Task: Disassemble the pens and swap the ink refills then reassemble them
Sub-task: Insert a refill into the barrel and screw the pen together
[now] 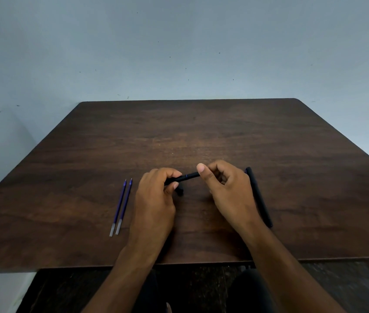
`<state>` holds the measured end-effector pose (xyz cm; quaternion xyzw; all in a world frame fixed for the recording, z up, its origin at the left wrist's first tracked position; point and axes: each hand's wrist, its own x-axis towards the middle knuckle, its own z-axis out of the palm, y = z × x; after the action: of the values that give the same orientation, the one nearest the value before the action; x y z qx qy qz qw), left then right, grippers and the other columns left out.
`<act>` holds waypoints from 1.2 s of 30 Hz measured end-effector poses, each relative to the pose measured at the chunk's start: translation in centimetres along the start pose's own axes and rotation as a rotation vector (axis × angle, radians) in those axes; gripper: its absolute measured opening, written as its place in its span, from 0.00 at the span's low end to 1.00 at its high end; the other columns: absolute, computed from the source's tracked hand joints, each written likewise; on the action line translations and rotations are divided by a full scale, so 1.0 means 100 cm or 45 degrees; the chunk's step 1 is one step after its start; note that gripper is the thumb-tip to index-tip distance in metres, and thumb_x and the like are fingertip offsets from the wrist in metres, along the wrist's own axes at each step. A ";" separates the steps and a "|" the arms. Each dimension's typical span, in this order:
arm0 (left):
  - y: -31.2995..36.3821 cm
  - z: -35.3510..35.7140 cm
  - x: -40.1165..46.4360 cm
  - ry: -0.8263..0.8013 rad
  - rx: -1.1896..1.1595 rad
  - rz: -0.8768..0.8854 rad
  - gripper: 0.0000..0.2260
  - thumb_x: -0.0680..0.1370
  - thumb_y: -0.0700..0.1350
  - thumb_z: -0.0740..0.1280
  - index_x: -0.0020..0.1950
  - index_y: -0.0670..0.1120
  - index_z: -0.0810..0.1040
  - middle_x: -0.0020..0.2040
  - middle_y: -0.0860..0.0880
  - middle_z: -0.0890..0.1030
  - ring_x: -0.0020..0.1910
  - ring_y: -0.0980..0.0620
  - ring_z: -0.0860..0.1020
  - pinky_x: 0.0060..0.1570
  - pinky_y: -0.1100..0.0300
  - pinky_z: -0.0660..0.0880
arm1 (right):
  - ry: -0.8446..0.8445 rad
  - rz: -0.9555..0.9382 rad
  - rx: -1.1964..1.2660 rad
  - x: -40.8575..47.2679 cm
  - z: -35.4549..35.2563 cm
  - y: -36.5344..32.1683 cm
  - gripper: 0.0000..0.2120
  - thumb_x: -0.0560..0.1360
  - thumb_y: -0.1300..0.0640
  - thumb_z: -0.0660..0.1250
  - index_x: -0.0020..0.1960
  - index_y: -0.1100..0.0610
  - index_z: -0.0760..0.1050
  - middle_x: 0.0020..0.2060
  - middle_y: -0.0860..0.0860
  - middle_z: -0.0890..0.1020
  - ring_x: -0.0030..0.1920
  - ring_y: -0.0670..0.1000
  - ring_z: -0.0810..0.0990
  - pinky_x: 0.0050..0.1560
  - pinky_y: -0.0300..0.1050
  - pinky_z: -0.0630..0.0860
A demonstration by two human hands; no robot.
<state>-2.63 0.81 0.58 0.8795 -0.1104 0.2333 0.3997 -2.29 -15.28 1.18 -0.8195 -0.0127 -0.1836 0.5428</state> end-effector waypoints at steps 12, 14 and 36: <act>-0.003 -0.002 0.001 0.033 -0.007 -0.039 0.12 0.75 0.35 0.71 0.51 0.52 0.80 0.47 0.58 0.79 0.50 0.60 0.76 0.49 0.73 0.68 | -0.026 0.023 0.130 -0.002 -0.001 0.000 0.02 0.78 0.52 0.72 0.47 0.46 0.81 0.36 0.47 0.83 0.33 0.44 0.81 0.36 0.38 0.79; -0.004 -0.003 0.001 0.054 -0.008 -0.030 0.13 0.74 0.35 0.72 0.51 0.51 0.81 0.47 0.58 0.80 0.49 0.61 0.76 0.50 0.75 0.68 | -0.040 0.028 0.107 -0.002 -0.001 0.000 0.02 0.78 0.51 0.71 0.46 0.46 0.80 0.34 0.48 0.83 0.31 0.42 0.80 0.34 0.37 0.79; -0.007 -0.002 0.002 0.243 -0.274 -0.185 0.13 0.76 0.38 0.71 0.52 0.56 0.79 0.48 0.61 0.80 0.51 0.67 0.77 0.49 0.77 0.69 | -0.152 0.157 -0.230 0.012 0.016 -0.002 0.07 0.71 0.50 0.79 0.42 0.49 0.81 0.34 0.45 0.82 0.33 0.38 0.79 0.31 0.30 0.73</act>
<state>-2.28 1.40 0.30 0.8111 -0.0325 0.2732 0.5162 -0.80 -13.99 1.18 -0.8737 0.0218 -0.1011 0.4754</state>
